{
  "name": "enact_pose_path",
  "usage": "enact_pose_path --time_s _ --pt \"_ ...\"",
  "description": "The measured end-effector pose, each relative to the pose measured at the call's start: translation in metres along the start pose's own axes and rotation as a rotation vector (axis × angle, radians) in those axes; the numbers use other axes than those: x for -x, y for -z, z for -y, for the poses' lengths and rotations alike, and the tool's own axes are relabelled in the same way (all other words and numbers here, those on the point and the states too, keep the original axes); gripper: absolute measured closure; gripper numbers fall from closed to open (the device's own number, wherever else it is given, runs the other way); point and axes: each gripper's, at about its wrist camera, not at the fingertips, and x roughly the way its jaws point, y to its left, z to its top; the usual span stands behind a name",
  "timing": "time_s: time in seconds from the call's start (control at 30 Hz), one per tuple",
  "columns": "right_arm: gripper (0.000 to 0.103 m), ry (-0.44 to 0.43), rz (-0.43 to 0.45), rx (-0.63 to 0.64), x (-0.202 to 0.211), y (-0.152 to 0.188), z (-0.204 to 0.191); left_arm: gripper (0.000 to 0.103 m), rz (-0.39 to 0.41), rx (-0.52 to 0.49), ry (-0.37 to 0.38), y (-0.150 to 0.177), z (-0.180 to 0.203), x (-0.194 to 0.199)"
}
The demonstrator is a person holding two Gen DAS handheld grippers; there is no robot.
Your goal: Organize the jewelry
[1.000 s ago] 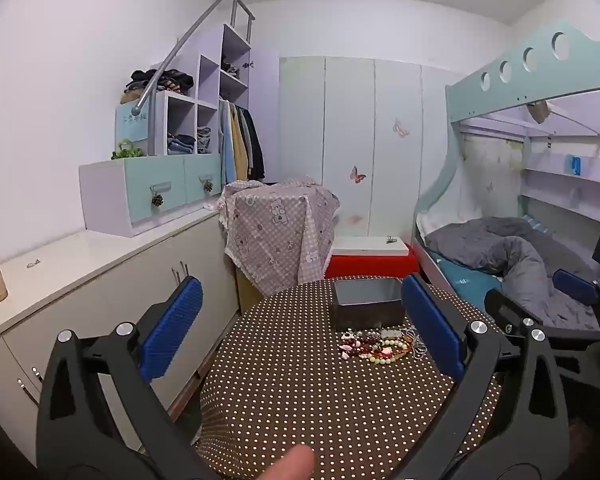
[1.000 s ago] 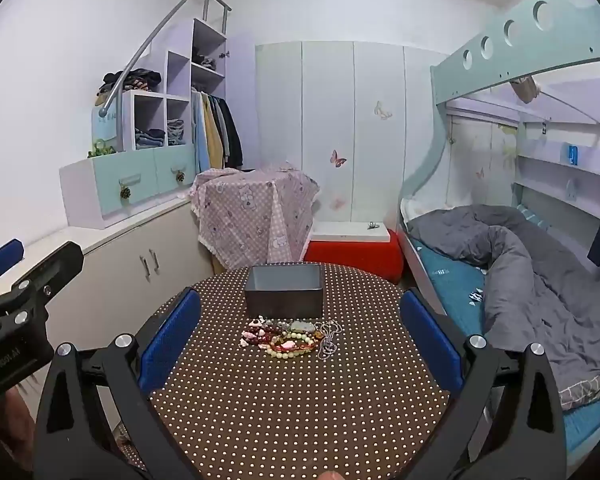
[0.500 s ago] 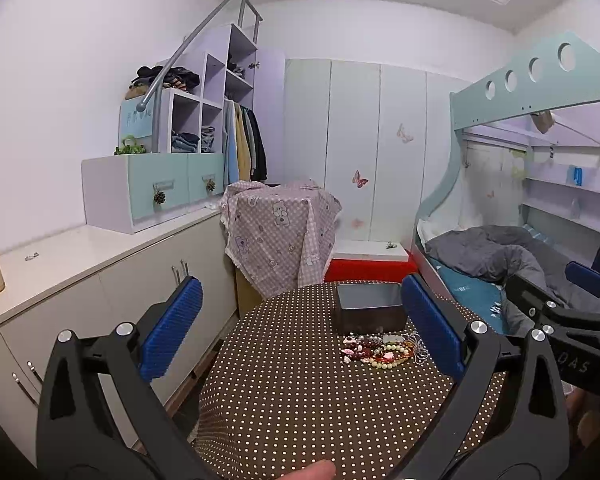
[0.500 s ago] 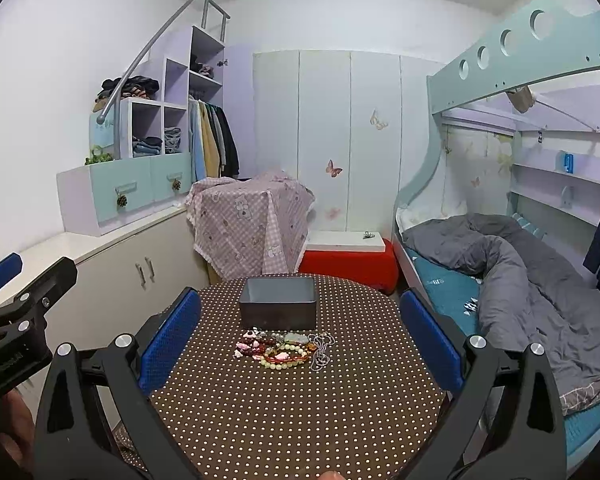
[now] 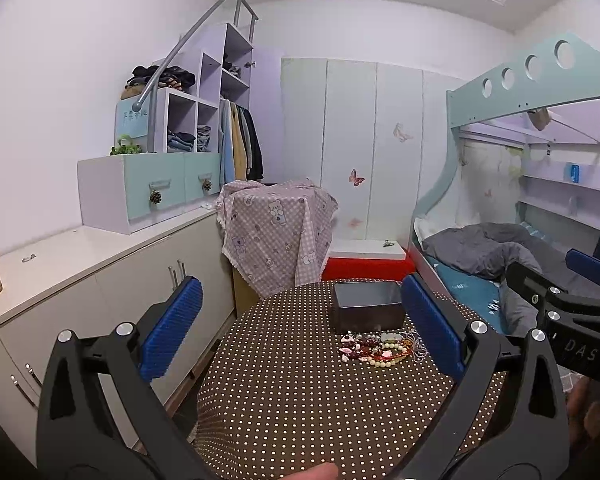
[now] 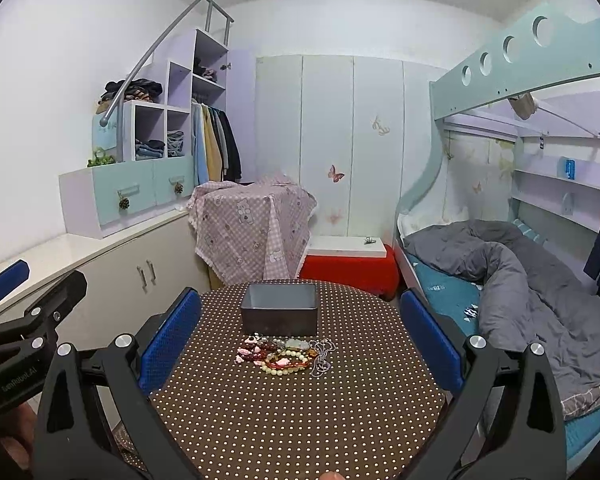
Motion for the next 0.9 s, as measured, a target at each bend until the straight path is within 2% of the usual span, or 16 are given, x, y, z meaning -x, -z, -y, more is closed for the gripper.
enact_pose_path --time_s 0.4,0.6,0.8,0.9 --pt "0.007 -0.002 -0.002 0.002 -0.002 0.0 -0.001 0.005 -0.006 0.0 -0.006 0.002 -0.002 -0.003" --pt "0.007 -0.002 -0.018 0.017 -0.014 0.002 0.0 0.005 -0.027 -0.008 -0.009 0.009 0.0 -0.017" --pt "0.007 0.022 -0.1 0.036 -0.048 0.023 0.015 0.005 -0.116 -0.032 -0.032 0.031 0.002 -0.059" --pt "0.007 0.039 -0.199 0.019 -0.08 0.047 0.032 0.005 -0.209 -0.055 -0.041 0.055 0.002 -0.095"
